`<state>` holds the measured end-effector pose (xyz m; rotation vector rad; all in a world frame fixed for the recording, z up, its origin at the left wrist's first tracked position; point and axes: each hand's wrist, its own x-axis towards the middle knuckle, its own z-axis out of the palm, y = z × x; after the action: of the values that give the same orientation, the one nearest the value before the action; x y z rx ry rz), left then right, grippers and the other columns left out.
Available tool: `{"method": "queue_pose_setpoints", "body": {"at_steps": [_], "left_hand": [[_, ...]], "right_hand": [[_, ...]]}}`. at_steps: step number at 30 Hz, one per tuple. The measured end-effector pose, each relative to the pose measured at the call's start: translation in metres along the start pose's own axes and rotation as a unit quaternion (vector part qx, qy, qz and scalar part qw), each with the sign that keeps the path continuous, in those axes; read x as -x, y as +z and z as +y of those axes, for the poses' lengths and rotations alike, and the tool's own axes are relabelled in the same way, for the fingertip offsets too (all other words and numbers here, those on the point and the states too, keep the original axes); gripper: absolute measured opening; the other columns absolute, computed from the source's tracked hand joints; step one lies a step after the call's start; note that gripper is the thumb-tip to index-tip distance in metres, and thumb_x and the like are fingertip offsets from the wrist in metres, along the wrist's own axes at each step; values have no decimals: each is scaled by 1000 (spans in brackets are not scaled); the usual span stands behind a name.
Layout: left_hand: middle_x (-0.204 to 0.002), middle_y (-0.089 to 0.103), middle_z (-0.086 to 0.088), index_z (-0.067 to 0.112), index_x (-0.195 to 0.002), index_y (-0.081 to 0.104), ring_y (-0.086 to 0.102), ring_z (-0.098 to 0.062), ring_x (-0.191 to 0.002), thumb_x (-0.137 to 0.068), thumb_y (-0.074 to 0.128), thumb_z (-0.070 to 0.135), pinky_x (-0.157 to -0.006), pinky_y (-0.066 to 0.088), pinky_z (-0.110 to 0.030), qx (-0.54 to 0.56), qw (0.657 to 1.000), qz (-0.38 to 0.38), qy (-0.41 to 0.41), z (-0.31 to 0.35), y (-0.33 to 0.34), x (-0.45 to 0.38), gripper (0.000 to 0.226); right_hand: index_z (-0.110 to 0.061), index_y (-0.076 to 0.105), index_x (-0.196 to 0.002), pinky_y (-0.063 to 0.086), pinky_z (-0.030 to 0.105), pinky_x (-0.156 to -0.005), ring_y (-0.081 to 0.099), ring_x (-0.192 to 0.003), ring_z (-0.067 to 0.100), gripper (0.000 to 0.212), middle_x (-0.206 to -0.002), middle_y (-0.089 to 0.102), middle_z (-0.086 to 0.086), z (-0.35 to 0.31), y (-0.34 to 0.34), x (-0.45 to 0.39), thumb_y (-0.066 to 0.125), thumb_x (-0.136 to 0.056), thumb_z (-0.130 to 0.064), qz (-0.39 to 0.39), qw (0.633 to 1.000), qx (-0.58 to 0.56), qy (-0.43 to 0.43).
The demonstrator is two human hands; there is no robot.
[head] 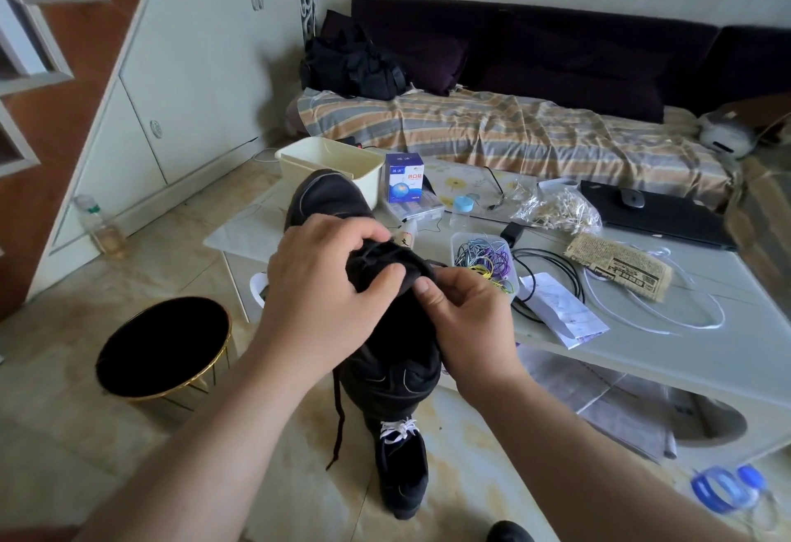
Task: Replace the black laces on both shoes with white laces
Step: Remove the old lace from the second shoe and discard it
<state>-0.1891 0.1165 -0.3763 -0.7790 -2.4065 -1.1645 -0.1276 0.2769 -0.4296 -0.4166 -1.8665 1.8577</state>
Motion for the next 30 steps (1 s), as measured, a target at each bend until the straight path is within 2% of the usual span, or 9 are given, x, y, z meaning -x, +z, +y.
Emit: {"method": "queue_pose_setpoints", "body": {"at_steps": [5,9,12,15,17,20,22,26,30], "left_hand": [[-97,62,15,45,-99,78,56,-26,-99,-90,68,48,-85,37,-39,-170,984,-7,57,-3,6,2,14],[-97,64,15,42,-96,78,58,-23,-100,-92,60,49,-86,33,-38,-149,986,-29,65,-8,8,3,20],[-94,67,15,37,-85,76,63,-13,-99,-83,62,41,-90,47,-37,137,982,-99,-79,-5,5,0,14],[-74,55,-2,20,-57,55,53,-16,-75,-74,51,24,-77,38,-37,513,818,-99,-240,1,-11,-4,17],[-67,42,-5,17,-56,39,43,-21,-72,-76,49,27,-79,32,-43,446,861,-97,-224,-2,-16,-6,24],[-61,51,8,21,-72,59,54,-19,-70,-83,54,61,-74,42,-39,97,967,-154,-176,-2,-10,-6,42],[-66,60,12,28,-82,62,61,-11,-74,-86,48,79,-71,47,-34,-24,975,-166,-146,4,-3,-1,54],[-76,69,11,33,-90,70,64,-14,-82,-95,53,68,-75,53,-36,-136,979,-127,-86,1,2,1,39],[-79,71,11,34,-93,73,64,-8,-81,-102,56,50,-78,53,-36,-50,985,-163,-26,-4,7,3,25]], "right_hand": [[-23,76,-97,57,24,-69,74,-79,9,5,-87,79,-5,-2,3,4,76,-95,-19,-11,999,26,-29],[-25,77,-98,57,24,-70,72,-79,7,4,-86,78,-10,-1,0,2,77,-94,-27,-11,995,89,-53],[-27,77,-93,58,26,-71,72,-77,6,2,-83,78,-11,-2,-3,-3,76,-94,-28,-7,993,111,-51],[-26,76,-88,59,29,-72,72,-73,3,8,-79,78,-11,-4,-10,-9,74,-96,-27,13,996,88,-30],[-27,75,-87,55,23,-68,69,-70,0,10,-76,76,-14,-4,-10,-9,73,-97,-26,4,994,100,-36],[-33,75,-87,54,25,-69,68,-72,-1,10,-78,74,-19,-1,-6,-4,73,-96,-31,-12,986,153,-60],[-36,76,-91,56,30,-75,69,-79,1,6,-84,75,-21,1,-5,-1,72,-96,-35,-21,979,187,-76],[-35,78,-99,48,18,-69,66,-79,-3,10,-81,70,-31,2,-7,2,72,-94,-41,-7,965,246,-94],[-32,78,-101,44,12,-66,64,-77,-5,13,-80,71,-27,6,-10,-3,72,-94,-41,0,964,254,-79]]}}
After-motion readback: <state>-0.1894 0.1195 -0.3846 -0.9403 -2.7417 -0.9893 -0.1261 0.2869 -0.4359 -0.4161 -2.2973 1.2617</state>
